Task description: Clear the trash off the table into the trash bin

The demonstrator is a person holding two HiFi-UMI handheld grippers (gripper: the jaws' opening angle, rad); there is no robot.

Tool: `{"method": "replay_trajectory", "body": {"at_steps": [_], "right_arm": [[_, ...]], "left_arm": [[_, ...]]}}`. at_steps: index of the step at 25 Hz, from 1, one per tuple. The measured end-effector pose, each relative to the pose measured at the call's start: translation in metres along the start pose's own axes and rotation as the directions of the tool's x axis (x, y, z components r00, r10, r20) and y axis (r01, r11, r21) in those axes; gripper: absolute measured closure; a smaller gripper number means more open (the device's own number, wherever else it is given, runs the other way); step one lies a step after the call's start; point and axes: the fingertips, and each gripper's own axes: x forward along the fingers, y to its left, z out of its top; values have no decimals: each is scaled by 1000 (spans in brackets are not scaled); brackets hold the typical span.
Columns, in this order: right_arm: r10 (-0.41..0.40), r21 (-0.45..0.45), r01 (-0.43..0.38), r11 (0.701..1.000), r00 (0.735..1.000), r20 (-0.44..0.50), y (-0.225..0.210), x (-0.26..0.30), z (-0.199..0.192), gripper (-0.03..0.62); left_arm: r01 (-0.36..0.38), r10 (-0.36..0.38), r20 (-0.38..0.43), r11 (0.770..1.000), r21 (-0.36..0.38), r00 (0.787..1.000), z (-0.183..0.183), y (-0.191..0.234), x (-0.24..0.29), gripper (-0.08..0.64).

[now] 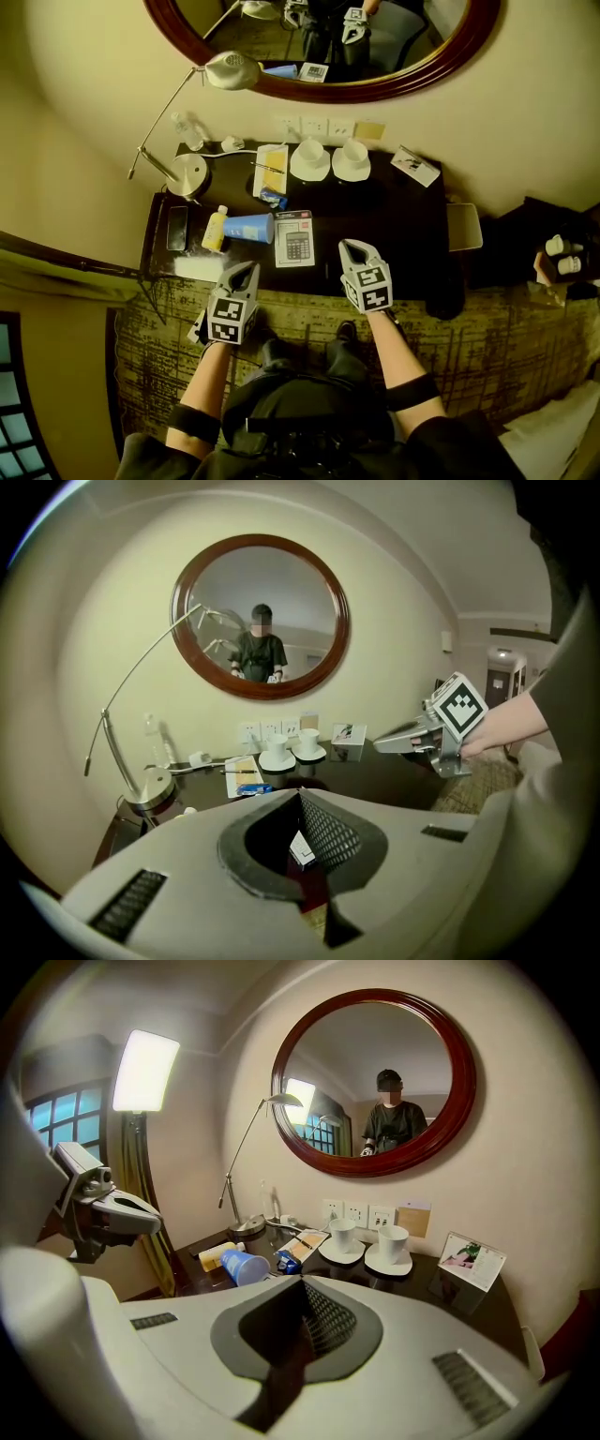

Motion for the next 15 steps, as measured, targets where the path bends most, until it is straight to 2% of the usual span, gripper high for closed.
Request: {"method": "replay_trajectory", "body": {"at_steps": [2,4,6,9,12,15], "right_arm": [[24,-7,-24,1000,1000,-11,10,5,-3,591],[46,-15,-46,999,999,-27,22,12,-9,591],[63,-19,-63,998,997,-40,32,18,-13,589],[79,-17,-80,997,996,-51,41,25,-18,591],[92,-12,-93,996,994,-67,46,33,-27,591],[95,-3,-96,995,992,-80,47,41,-37,589]], "left_arm": [[11,-11,-19,999,40,1000,-1,10,9,557],[32,-28,-47,996,82,998,-2,23,20,483],[56,-45,-83,989,135,996,-4,39,33,450],[130,-92,-162,961,244,983,-11,54,58,362],[239,-137,-283,898,369,949,-33,62,86,254],[355,-160,-396,797,489,904,-54,67,111,163]]}}
